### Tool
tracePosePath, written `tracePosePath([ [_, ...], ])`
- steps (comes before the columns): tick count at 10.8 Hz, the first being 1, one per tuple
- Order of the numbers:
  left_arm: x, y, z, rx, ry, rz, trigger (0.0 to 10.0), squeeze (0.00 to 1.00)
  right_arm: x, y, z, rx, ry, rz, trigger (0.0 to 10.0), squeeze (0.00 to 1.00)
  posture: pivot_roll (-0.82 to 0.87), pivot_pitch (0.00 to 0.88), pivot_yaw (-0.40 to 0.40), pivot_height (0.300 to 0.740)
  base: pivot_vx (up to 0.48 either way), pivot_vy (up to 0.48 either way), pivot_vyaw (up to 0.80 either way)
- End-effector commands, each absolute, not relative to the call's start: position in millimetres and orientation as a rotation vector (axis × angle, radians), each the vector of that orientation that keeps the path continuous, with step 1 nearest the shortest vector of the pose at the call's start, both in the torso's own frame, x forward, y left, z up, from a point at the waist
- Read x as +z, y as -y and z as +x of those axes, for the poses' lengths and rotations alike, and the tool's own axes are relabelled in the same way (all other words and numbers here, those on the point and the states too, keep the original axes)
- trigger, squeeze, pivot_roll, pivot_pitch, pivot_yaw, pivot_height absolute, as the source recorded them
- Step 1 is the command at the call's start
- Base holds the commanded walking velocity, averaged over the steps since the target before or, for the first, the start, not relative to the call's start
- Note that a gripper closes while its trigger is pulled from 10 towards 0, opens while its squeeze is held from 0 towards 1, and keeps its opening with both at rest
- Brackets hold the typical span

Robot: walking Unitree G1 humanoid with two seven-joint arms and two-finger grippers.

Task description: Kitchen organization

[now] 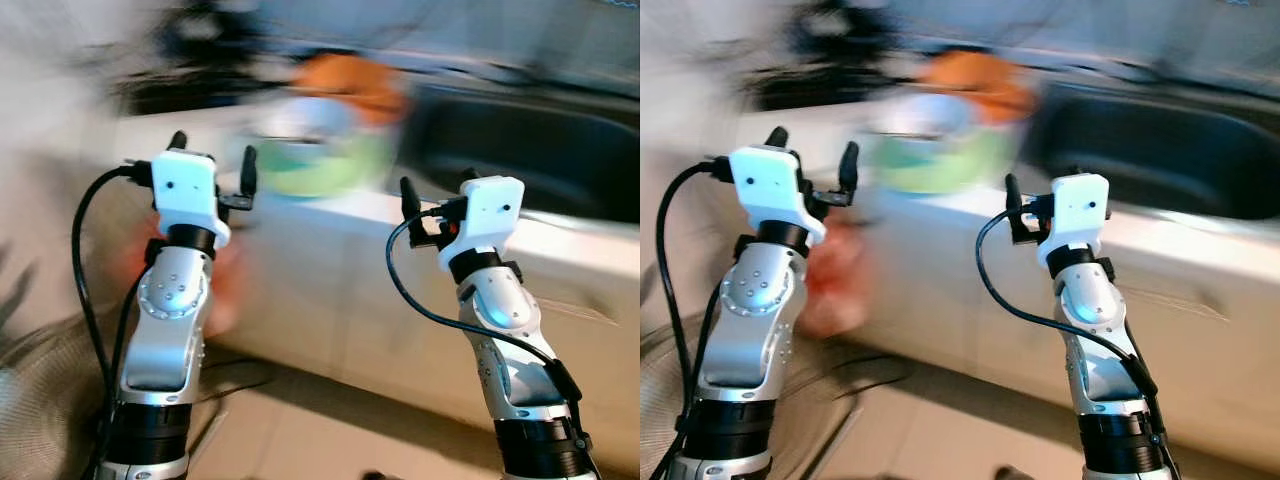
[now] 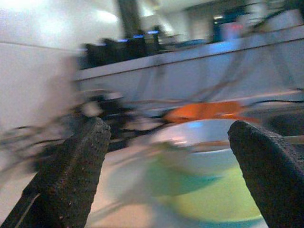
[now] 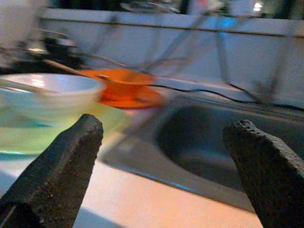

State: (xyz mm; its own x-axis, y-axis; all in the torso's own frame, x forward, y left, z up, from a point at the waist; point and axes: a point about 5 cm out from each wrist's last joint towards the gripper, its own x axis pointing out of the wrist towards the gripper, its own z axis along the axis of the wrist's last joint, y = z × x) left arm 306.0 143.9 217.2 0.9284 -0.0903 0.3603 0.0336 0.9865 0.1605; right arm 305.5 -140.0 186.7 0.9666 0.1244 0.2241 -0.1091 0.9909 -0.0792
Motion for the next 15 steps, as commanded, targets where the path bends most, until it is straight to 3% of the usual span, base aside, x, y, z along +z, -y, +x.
tracePosePath([
  [1,217,-141,307,-0.086,0.375,0.151,10.0,0.0,186,141,307,0.111,0.227,-0.068,10.0,0.0,0.02,0.04,0.041,0.74,0.0,0.0,-0.8],
  [3,218,-140,307,-0.09,0.379,0.144,10.0,0.0,186,141,307,0.111,0.226,-0.071,10.0,0.0,0.02,0.04,0.04,0.74,0.0,0.0,-0.8],
  [14,239,-131,308,-0.184,0.46,0.094,10.0,0.0,210,135,309,0.11,0.326,-0.044,10.0,0.0,0.02,0.025,0.051,0.74,0.0,0.0,0.0],
  [15,240,-130,309,-0.188,0.465,0.095,10.0,0.0,209,135,310,0.107,0.315,-0.033,10.0,0.0,0.02,0.023,0.053,0.74,0.0,0.0,-0.8],
])
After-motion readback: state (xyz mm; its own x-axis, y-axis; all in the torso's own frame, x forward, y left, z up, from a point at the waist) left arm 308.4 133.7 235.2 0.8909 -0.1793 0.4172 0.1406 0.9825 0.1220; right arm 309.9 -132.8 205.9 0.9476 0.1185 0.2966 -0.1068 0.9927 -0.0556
